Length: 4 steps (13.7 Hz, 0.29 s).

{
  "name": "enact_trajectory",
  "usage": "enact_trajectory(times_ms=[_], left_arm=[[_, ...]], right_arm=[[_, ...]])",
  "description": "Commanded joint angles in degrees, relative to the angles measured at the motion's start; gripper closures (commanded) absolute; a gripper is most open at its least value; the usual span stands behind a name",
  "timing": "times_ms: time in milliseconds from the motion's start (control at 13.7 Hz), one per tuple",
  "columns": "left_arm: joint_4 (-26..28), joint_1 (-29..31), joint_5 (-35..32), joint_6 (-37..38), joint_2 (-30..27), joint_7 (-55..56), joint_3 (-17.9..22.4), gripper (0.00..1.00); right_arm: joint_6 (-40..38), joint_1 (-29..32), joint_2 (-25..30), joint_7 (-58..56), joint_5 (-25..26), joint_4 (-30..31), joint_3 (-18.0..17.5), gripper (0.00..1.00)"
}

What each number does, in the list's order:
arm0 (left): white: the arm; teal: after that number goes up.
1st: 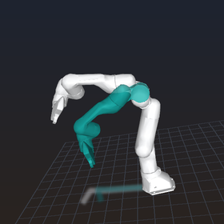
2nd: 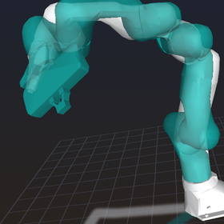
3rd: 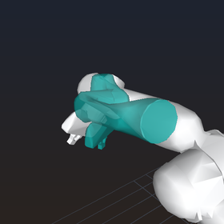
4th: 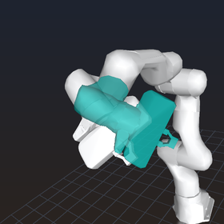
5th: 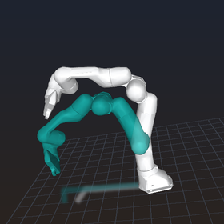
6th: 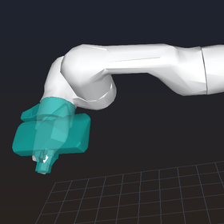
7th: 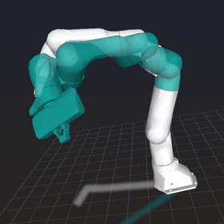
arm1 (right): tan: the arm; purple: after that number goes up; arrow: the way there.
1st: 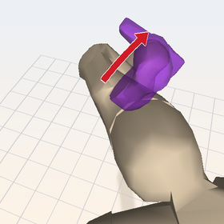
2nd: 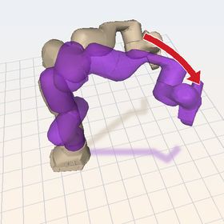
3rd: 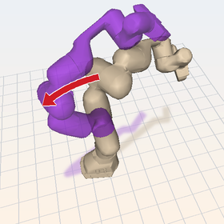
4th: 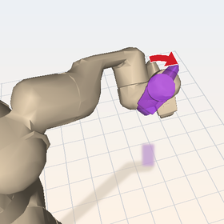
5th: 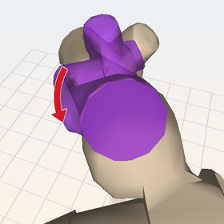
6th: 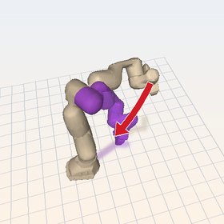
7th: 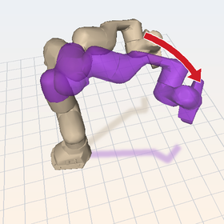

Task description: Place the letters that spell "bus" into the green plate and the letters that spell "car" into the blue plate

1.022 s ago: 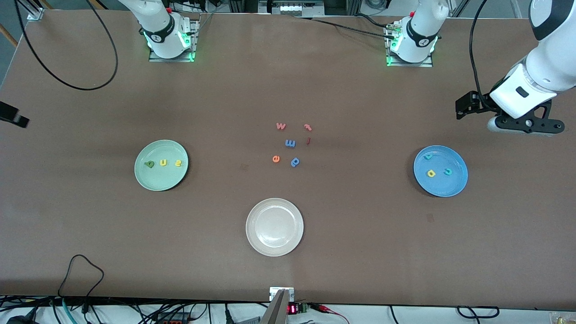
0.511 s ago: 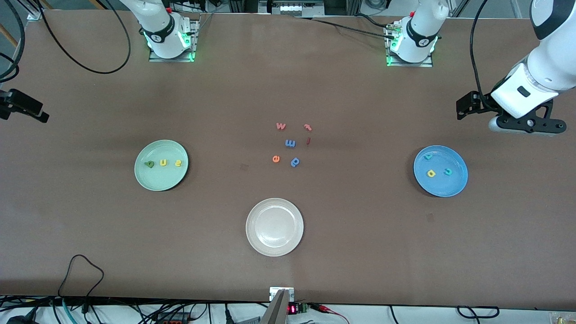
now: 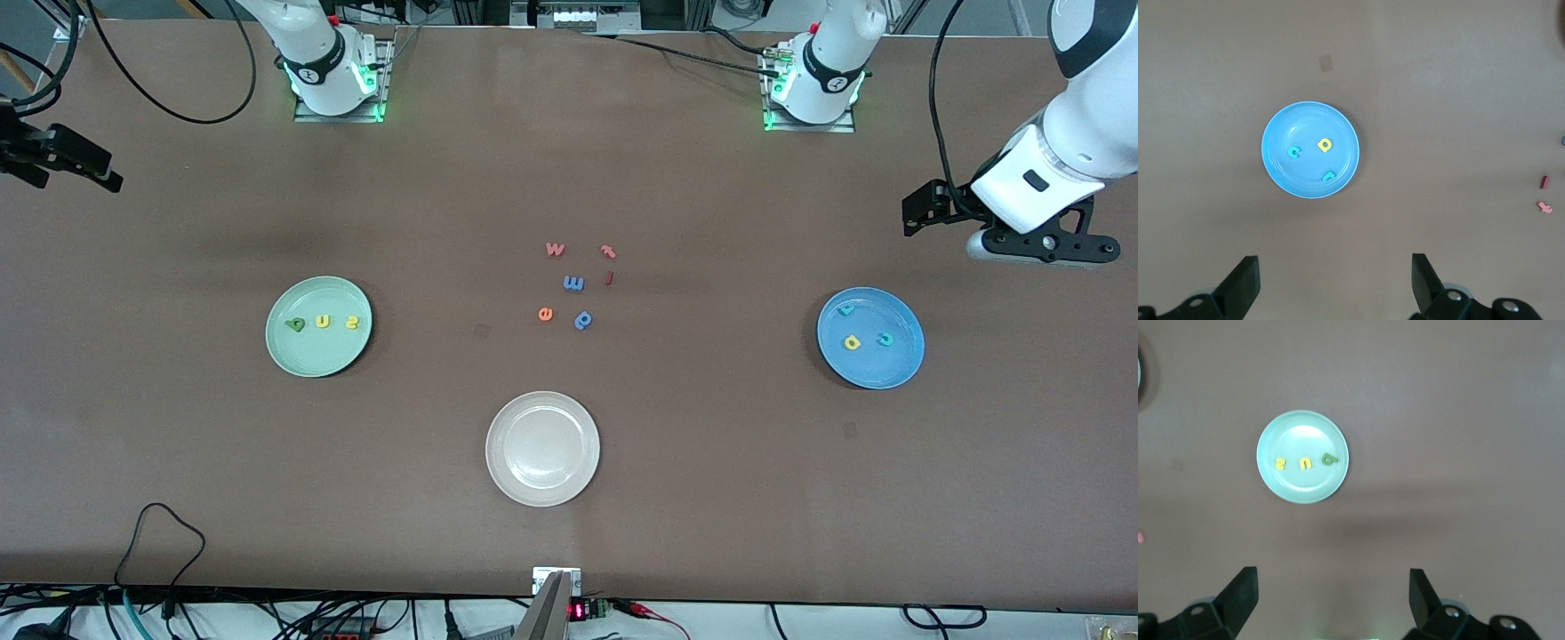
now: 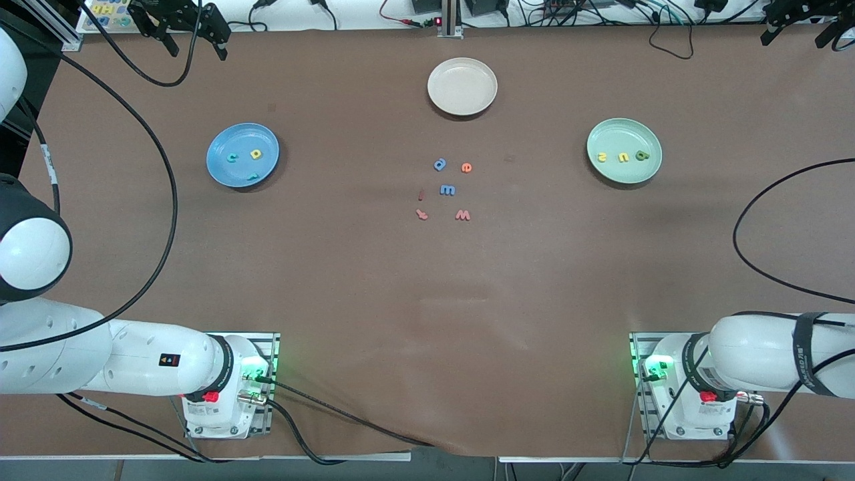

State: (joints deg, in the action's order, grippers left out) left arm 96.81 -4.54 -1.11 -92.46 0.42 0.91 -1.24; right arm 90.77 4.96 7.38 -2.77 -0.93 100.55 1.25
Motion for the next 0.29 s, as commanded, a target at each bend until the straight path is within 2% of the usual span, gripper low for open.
enact_trajectory(times_ms=[0,219], left_arm=[[-1.19,0.24,0.32,0.79,-0.16,-0.30,-0.16,0.00],[-1.19,0.24,0.40,0.96,-0.07,-0.30,0.01,0.00]], right_arm=[[-1.04,-0.22,1.58,-0.66,1.02,1.14,-0.28,0.00],[-0.69,-0.22,1.50,0.22,1.02,1.05,-0.28,0.00]])
